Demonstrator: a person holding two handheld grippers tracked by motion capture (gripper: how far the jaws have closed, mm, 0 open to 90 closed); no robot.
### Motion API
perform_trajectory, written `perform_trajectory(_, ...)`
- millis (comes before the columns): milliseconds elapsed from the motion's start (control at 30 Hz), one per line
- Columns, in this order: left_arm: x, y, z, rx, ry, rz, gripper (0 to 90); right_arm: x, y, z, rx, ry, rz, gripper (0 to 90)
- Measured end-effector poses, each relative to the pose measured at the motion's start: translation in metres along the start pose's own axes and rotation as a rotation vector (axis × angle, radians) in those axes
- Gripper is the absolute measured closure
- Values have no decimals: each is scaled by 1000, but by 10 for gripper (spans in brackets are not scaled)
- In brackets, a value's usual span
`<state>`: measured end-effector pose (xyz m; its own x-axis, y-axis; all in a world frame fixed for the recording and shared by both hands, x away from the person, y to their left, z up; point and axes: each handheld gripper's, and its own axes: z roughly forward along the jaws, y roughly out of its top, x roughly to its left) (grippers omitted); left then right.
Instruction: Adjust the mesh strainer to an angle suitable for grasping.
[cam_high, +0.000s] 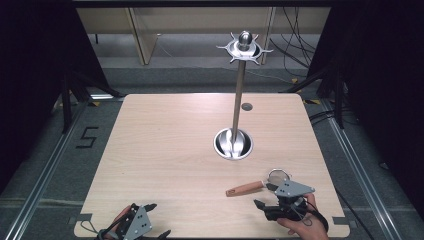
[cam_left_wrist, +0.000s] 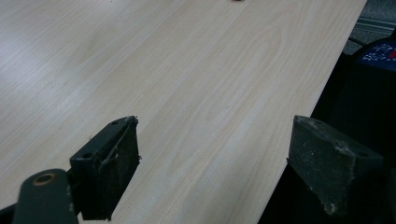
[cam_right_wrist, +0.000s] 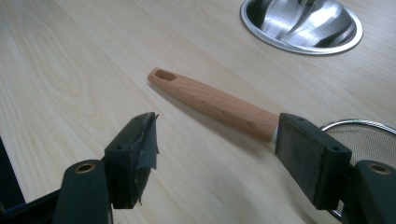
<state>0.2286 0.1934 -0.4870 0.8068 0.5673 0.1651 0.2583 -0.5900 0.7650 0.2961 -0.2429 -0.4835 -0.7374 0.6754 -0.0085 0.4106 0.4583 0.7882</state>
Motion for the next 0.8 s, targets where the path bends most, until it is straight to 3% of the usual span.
perform_trajectory(400, 1, -1, 1, -7, 9, -1, 157, -1, 2, 2, 5, 7, 8, 305)
perform_trajectory(433, 1, -1, 1, -5, 10, 3, 157, -2, 3, 3, 1, -2, -13, 304)
perform_trajectory(567, 1, -1, 1, -6, 9, 2, 157, -1, 5, 4, 3, 8, -5, 304)
perform_trajectory(800, 2, -1, 1, 0, 12, 7, 157, 0, 10, 10, 1, 8, -49, 303)
